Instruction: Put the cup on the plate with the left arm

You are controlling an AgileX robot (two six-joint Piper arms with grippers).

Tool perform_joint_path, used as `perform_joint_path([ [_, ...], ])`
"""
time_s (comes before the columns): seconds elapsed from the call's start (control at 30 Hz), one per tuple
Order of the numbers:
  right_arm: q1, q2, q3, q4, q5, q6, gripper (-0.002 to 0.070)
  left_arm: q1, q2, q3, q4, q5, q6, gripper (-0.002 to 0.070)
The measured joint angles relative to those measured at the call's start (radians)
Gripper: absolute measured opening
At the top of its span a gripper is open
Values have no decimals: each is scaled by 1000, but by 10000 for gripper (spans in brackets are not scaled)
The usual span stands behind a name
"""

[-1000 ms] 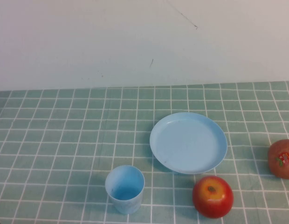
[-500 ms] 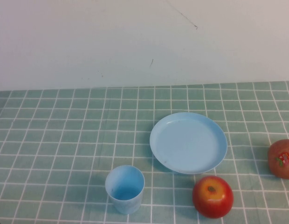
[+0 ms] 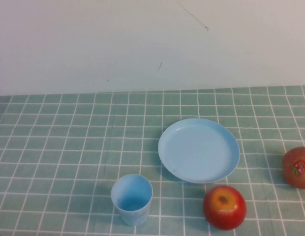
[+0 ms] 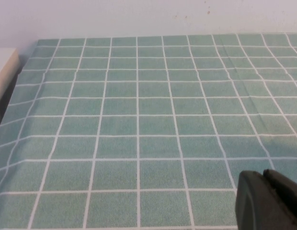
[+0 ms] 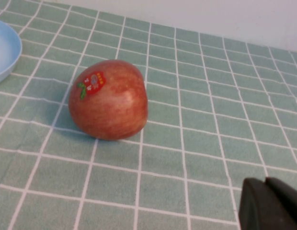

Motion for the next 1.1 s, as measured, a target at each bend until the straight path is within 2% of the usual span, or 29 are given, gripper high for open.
perform_joint_path([
  [0.33,0,0,0,0,0,0,-2,0,0,2,-2,-32,0,-3],
  [0.43,0,0,0,0,0,0,-2,0,0,5,-60,-114,-6,-3],
  [0.63,0,0,0,0,0,0,-2,0,0,8,-210,-402,-28,-3],
  [0.83,0,0,0,0,0,0,-2,0,0,8,-308,-722,-151,-3],
  [0.97,0,0,0,0,0,0,-2,0,0,8,-298,-964,-405,-3],
  [1.03,0,0,0,0,0,0,-2,0,0,-31,-234,-966,-472,-3],
  [1.1,0,0,0,0,0,0,-2,0,0,-117,-109,-882,-499,-3],
])
